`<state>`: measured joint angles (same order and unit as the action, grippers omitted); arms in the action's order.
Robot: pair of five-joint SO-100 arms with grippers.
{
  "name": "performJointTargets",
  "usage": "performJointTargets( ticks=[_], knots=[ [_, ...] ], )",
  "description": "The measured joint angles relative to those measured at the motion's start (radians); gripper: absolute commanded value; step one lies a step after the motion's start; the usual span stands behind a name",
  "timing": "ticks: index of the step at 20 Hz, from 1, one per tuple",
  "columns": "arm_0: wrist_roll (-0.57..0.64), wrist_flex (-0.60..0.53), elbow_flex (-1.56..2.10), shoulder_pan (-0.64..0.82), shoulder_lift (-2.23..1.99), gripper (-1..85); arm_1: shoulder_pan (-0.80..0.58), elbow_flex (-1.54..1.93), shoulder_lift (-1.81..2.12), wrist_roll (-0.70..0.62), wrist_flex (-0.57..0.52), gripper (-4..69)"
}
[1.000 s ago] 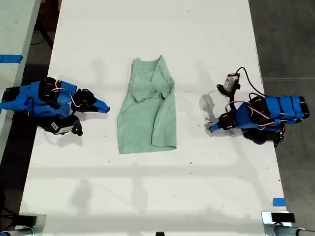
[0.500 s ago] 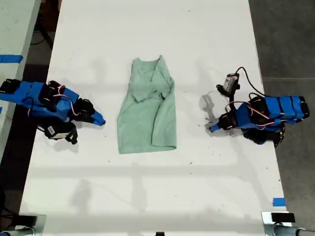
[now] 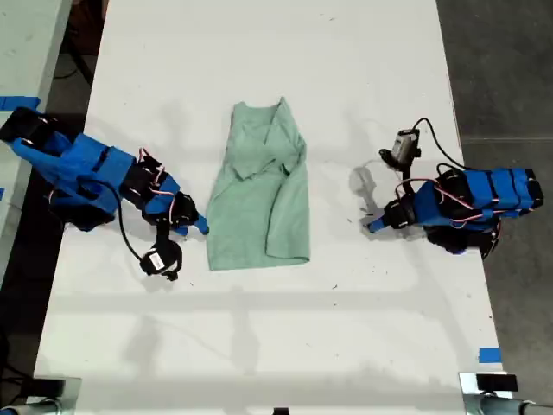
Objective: Fold t shirt
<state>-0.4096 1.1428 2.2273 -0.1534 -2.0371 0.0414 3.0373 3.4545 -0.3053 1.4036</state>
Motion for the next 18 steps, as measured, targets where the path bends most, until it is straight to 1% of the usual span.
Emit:
performJointTargets(
  ticks=[4,9,11,12,16,18],
  knots=[
    [-0.028,-0.135,0.049,0.06,0.064,15.1,0.0,0.0,0.0,0.0,0.0,1.8],
    [-0.02,-0.245,0.046,0.08,0.233,14.4,0.002,0.0,0.0,-0.003,0.0,1.8],
    [0.005,-0.267,-0.005,0.087,0.307,6.5,0.002,0.0,0.0,-0.003,0.0,1.8],
    [0.026,-0.273,-0.044,0.095,0.348,-0.2,0.002,0.0,0.0,-0.003,0.0,1.8],
    [0.077,-0.264,-0.172,0.1,0.486,-0.3,0.002,0.0,0.0,-0.003,0.0,1.8],
    [0.083,-0.179,-0.258,0.101,0.497,-0.3,0.002,0.0,0.0,-0.003,0.0,1.8]
  ],
)
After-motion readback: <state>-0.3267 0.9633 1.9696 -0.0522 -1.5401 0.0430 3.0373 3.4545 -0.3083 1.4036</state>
